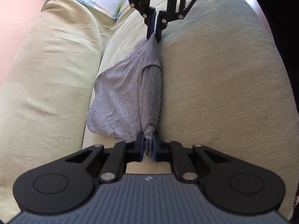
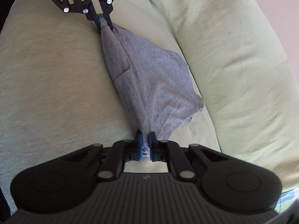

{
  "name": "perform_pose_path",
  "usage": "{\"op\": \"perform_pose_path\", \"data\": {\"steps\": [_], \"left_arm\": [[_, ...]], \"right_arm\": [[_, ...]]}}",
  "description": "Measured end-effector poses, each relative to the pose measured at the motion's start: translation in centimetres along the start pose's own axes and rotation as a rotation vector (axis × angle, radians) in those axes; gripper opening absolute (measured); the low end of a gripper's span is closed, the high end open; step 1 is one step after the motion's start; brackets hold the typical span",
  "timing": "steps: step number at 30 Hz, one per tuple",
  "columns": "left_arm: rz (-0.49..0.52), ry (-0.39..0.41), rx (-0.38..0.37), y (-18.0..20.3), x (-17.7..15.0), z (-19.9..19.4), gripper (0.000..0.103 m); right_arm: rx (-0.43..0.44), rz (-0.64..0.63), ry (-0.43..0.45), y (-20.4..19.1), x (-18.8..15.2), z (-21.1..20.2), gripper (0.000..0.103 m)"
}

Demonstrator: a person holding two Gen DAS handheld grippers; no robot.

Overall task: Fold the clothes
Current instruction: 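Grasp the pants ends with both grippers, lift and fold them in half, then grasp the folded pants edge with the right gripper while the left gripper grasps beside it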

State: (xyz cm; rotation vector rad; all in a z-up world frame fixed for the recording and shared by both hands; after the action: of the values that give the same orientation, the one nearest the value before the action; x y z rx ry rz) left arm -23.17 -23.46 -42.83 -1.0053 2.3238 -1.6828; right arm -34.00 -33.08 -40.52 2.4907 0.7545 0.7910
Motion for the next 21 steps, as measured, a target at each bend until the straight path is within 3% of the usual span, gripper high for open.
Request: {"op": "perform_pose_path", "data": {"steps": [8, 10, 11, 12, 13, 14, 18, 21], "left_arm": [[-0.052, -0.065, -0.012, -0.9, -0.8, -0.1, 0.008], [-0.077, -0.077, -0.037, -1.5, -0.8, -0.7, 0.018], [-0.092, -0.079, -0.045, -1.8, -0.8, -1.1, 0.03], [-0.118, -0.08, -0.065, -2.2, -0.9, -1.5, 0.042], [-0.136, -0.073, -0.076, -2.6, -1.0, -2.1, 0.046], [-0.14, -0.066, -0.076, -2.8, -1.1, -2.4, 0.048], [-0.19, -0.039, -0.066, -5.0, -2.4, -3.4, 0.048], [-0.287, -0.038, -0.059, -7.9, -3.3, -2.5, 0.052]], "right_arm": [[-0.02, 0.152, -0.066, 1.0, -2.1, -0.6, 0.0], [-0.017, 0.207, -0.068, 1.2, -2.3, -1.3, 0.0], [-0.015, 0.239, -0.065, 1.3, -2.3, -1.7, 0.001], [-0.012, 0.286, -0.047, 1.4, -2.2, -2.4, 0.01], [-0.012, 0.344, -0.019, 1.5, -1.9, -3.2, 0.021], [-0.011, 0.396, 0.004, 1.6, -1.7, -3.9, 0.025], [0.02, 0.66, 0.11, 2.6, -1.1, -5.8, 0.029], [0.052, 0.83, 0.19, 4.1, -0.9, -5.5, 0.042]]}}
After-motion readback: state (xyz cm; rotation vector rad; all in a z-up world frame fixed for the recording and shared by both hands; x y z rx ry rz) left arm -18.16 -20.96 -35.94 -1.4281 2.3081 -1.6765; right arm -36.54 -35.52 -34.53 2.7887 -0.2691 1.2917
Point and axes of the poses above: each gripper's, at about its wrist camera, not at the fingertips, and z roughly the way its jaws point, y to its right, x to its top, the point moved 3 cm from there along z, roughly the way its jaws point, and after that the axes turned 14 degrees about x, right-handed, at the moved point
